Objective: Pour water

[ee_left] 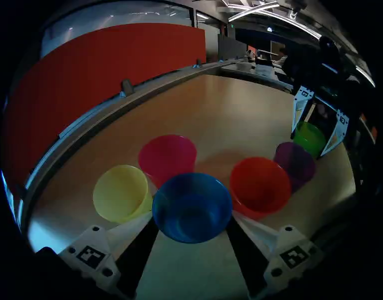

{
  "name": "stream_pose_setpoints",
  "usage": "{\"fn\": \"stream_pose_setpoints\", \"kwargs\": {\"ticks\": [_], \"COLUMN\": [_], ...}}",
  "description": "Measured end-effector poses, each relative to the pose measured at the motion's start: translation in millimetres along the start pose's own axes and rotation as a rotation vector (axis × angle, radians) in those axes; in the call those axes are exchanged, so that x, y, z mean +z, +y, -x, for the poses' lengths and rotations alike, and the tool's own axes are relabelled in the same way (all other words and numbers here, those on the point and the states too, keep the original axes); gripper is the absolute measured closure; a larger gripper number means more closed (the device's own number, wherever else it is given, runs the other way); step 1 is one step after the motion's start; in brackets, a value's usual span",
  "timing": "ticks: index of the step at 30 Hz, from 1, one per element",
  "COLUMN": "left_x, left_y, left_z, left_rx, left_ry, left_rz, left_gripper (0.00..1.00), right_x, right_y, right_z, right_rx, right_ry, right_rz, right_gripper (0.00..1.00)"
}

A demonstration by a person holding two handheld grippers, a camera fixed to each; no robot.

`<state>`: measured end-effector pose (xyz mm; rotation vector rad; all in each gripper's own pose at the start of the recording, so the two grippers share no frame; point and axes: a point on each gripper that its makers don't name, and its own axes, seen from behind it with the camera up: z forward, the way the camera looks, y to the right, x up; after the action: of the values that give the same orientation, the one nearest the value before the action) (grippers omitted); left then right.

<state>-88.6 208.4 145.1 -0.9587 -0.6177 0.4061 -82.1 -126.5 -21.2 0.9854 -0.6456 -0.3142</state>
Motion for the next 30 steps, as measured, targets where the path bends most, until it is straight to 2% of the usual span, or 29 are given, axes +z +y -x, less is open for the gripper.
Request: {"fn": "stream_pose_setpoints", "kwargs": {"ticks": [8, 11, 20, 30], "left_x": [-0.2, -0.6, -7.9, -26.1], "left_y": [1.4, 2.9, 11.6, 7.3], "left_z": [0.0, 0.5, 4.9, 8.7], "left_rx": [0.014, 0.001, 0.002, -0.025], "left_ry": [-0.005, -0.004, -0.003, 0.024], "left_rz": [-0.002, 0.003, 0.025, -0.022], "left_gripper": [0.17, 0.17, 0.17, 0.17], "right_x": [-0.5, -0.5, -1.3, -4.8], "right_y": [0.1, 0.3, -0.5, -4.0], "right_z": [-0.2, -0.3, -5.2, -17.4], "right_rx": [0.004, 0.009, 0.009, 0.000], "right_ry": [0.007, 0.010, 0.021, 0.041], "right_rz": [0.004, 0.005, 0.009, 0.015], "right_gripper": [0.10, 0.10, 0.10, 0.10]}}
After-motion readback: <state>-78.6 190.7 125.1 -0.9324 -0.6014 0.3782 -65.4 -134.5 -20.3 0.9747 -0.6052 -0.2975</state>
